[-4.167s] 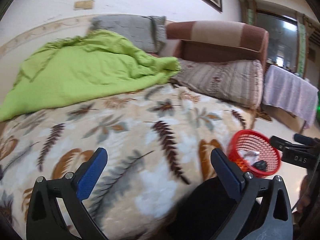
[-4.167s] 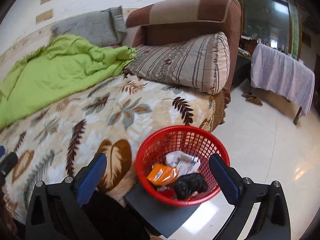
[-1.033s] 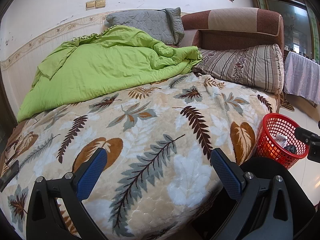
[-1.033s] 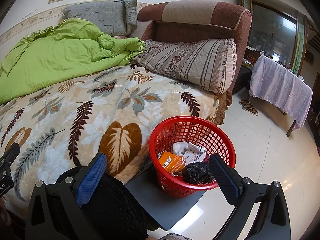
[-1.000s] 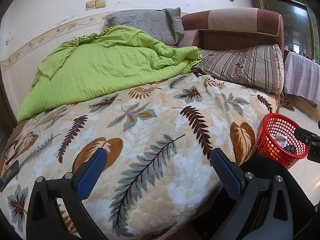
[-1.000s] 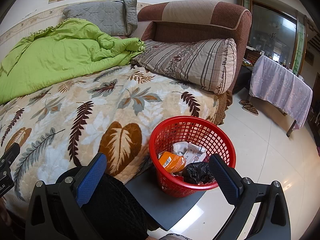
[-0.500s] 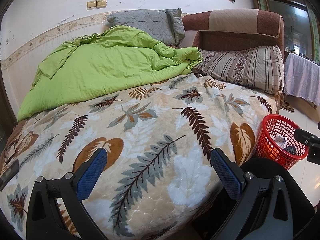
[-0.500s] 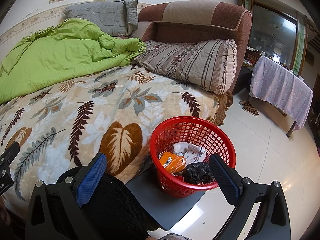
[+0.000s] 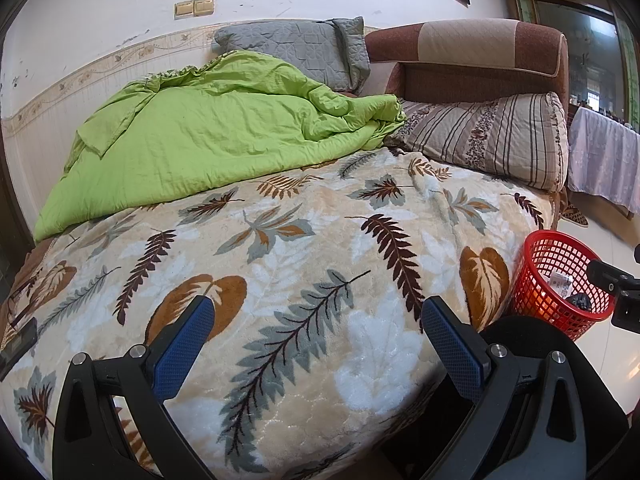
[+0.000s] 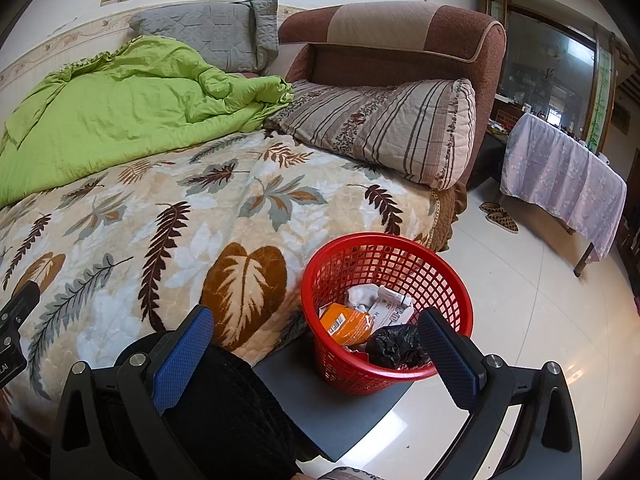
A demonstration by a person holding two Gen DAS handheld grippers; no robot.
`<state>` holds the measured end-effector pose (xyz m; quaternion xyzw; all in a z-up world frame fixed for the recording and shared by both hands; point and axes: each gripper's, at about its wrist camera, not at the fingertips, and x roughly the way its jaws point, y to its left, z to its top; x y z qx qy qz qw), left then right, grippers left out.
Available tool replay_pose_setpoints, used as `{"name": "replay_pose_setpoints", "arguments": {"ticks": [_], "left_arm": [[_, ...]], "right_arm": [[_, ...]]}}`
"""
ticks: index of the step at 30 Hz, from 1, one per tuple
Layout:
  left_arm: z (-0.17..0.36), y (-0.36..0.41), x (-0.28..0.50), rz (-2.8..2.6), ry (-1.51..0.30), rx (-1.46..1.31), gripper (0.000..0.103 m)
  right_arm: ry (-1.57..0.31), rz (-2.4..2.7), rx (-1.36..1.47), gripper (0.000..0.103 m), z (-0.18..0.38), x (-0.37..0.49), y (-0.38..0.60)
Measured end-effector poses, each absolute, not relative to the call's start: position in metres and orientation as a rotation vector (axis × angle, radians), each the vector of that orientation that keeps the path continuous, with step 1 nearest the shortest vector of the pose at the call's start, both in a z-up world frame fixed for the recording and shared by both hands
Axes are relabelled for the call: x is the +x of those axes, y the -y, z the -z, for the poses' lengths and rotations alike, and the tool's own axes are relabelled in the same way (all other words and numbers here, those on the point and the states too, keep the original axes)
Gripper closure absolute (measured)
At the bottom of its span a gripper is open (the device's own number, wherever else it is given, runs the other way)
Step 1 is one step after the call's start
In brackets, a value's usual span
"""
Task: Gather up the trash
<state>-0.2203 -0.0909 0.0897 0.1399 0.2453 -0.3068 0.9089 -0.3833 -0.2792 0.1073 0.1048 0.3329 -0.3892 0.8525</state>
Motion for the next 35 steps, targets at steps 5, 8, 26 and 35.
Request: {"name": "replay_pose_setpoints", "arguments": {"ticks": [5,8,26,35], "left_arm": [[-0.090,0.091,-0.220,0.633,-0.507,0.287,0.000],[-0.090,0.091,-0.220,0.633,-0.508,0.287,0.000],[-0.084,0.033,-0.149,0.414,-0.674,0.087,0.000],[-0.045,-0.021,-0.061,0.117,-0.826,-0.019,0.000]], "right_arm": [[-0.700,0.818,0.218,0.000,-0.108,-0.382,0.279],[-0.701,0.816,0.216,0.000,-0.108,-0.381,0.278],[-0.711,0.557,0.163,0.000,-0.128,-0.302,0.268],[-0.888,0.339,0.105,0.000,-0.077,-0.141,0.231]]}}
